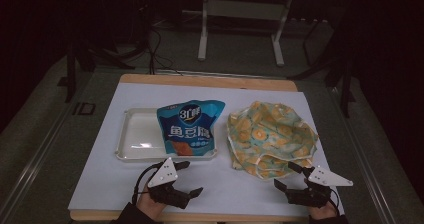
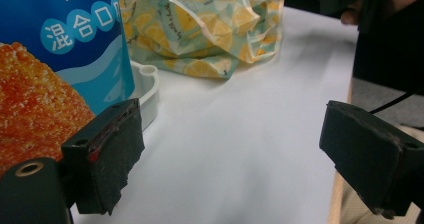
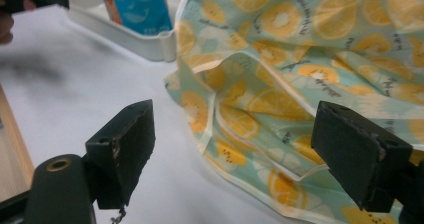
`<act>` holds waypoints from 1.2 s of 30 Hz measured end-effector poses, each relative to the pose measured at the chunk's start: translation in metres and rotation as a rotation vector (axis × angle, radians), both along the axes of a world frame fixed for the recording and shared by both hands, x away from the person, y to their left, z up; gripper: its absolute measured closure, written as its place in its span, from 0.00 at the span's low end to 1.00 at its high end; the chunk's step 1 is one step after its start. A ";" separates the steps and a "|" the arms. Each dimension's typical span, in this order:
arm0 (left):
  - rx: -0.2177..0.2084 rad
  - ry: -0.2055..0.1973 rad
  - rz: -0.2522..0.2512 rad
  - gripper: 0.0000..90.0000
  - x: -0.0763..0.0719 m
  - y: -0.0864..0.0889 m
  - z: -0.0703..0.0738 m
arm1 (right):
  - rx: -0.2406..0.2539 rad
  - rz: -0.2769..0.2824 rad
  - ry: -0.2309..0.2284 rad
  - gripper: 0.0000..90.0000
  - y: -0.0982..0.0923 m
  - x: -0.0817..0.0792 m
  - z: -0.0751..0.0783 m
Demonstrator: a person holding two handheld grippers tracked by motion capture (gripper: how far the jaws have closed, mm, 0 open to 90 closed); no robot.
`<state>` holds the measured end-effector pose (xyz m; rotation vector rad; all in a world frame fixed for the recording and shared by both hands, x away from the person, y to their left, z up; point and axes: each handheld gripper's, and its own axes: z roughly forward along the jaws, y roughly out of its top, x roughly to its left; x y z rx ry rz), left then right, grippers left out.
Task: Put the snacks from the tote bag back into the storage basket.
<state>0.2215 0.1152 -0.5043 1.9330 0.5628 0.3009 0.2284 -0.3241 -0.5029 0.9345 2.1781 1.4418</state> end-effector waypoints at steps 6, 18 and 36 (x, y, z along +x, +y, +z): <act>-0.002 -0.006 -0.009 0.12 -0.001 0.001 -0.002 | -0.003 -0.023 -0.010 0.19 -0.003 0.001 -0.001; -0.027 0.031 -0.050 0.12 -0.002 0.001 -0.005 | 0.001 -0.005 -0.020 0.18 0.001 0.001 -0.003; -0.030 0.050 -0.069 0.12 -0.001 0.000 -0.009 | -0.048 0.028 -0.111 0.18 0.006 -0.001 -0.004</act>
